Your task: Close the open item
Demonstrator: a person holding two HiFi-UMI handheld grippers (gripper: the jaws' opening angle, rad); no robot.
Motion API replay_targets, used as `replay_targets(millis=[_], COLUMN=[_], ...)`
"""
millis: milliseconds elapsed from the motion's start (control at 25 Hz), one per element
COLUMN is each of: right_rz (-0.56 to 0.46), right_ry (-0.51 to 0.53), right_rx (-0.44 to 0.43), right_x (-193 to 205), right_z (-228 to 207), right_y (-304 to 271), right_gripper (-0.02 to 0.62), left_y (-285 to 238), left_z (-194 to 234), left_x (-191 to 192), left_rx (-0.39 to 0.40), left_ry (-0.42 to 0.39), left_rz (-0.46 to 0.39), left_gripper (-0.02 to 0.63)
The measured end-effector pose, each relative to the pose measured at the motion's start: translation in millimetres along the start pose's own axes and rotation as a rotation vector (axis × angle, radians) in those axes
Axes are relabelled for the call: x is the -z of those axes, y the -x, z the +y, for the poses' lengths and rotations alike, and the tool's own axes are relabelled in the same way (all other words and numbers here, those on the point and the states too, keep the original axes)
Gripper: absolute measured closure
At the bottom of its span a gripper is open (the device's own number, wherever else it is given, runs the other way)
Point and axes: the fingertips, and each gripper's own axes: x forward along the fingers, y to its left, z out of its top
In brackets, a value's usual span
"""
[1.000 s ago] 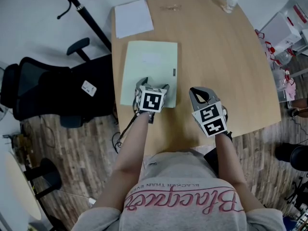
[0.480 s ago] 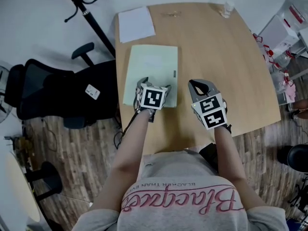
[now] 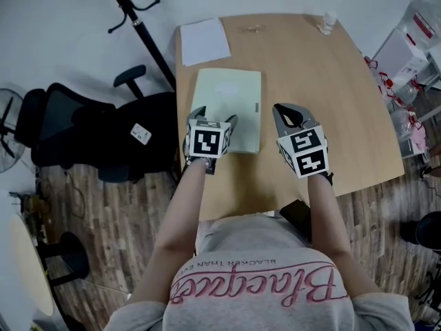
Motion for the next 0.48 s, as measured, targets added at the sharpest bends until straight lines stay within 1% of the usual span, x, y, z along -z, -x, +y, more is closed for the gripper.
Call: replay_targets(millis=[320,480], right_rz=[-0.09,-0.132], right_ry=[0.024,0.03], right_rx=[0.025,0.037], right_x=[-35,-52], right_z=[-2,-3], right_y=[12,16], right_gripper=[0.592,0.592], left_y=[50,73], left_z=[28,42], left_x=[-39,-60], left_rx=[-0.064,-0.071], left_ry=[0.018,0.016], left_rz=[-0.16,-0.246], left_gripper=[0.263,0.301])
